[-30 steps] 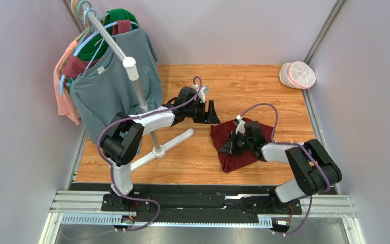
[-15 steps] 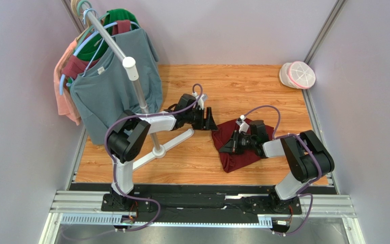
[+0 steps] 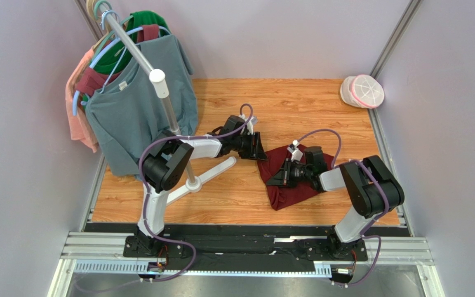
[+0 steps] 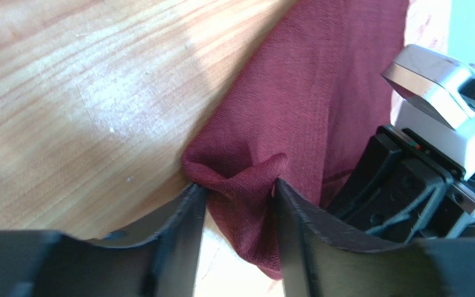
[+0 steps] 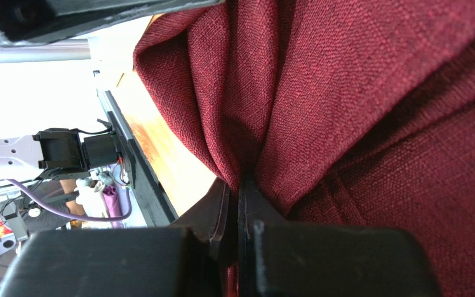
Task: Fold the napkin, place the utensils inside, and roll it up
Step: Roll the napkin with the utensil
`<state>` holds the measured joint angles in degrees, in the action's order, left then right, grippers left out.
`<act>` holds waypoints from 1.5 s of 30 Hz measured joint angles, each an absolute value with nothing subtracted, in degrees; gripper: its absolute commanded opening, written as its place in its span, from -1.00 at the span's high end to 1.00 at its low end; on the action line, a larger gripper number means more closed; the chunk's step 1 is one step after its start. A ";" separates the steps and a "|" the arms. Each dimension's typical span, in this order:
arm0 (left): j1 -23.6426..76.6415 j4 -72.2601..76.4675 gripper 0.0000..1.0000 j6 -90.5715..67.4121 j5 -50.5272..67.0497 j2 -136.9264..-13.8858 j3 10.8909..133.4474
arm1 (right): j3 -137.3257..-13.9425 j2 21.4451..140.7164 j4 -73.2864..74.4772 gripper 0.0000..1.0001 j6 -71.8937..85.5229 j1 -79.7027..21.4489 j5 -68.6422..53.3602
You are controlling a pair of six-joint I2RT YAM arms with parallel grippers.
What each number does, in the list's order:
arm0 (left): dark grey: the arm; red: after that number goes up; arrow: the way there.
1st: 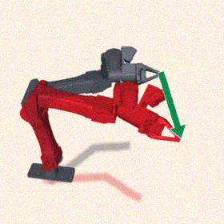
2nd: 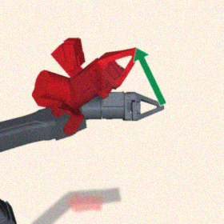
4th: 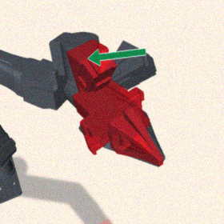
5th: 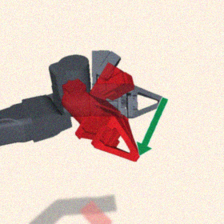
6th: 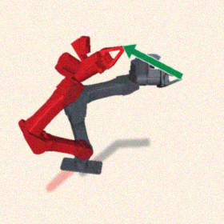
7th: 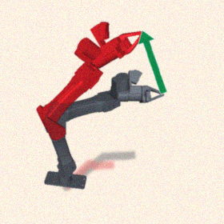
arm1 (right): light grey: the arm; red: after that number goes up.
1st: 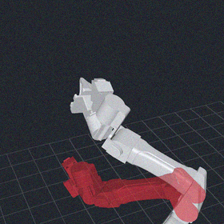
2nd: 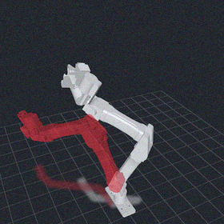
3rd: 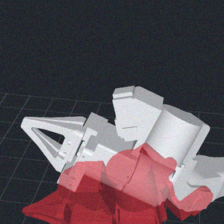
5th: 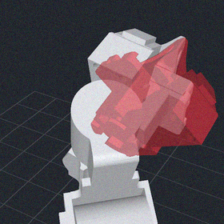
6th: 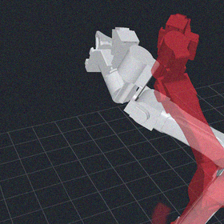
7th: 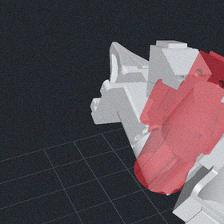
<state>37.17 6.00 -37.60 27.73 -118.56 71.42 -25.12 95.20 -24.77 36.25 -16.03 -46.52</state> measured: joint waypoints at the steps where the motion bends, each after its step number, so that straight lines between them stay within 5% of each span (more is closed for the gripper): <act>1: 37.23 5.82 0.18 -37.67 27.66 -118.83 71.68 | -25.12 95.29 -24.91 1.00 36.25 -16.01 -46.61; 9: 37.69 4.34 0.98 -38.02 26.52 -120.05 73.82 | -25.52 96.42 -26.06 0.96 36.71 -15.99 -47.53; 11: 37.87 3.25 1.00 -37.56 26.28 -120.25 74.59 | -25.56 96.44 -26.00 0.86 36.69 -15.97 -47.55; 15: 38.22 -0.80 1.00 -36.60 25.15 -120.36 76.55 | -26.24 94.74 -22.35 0.26 35.94 -15.99 -46.46; 19: 38.57 -6.63 1.00 -35.29 23.59 -120.36 78.91 | -27.81 87.48 -11.11 -0.08 32.16 -16.14 -42.65; 30: 38.63 -20.36 1.00 -31.97 21.78 -122.32 86.13 | -39.68 65.41 12.45 -0.15 20.80 -31.51 -20.64; 45: 38.63 -24.62 1.00 -30.57 21.85 -122.93 87.94 | -42.94 79.09 15.86 -0.11 22.46 -54.48 -5.76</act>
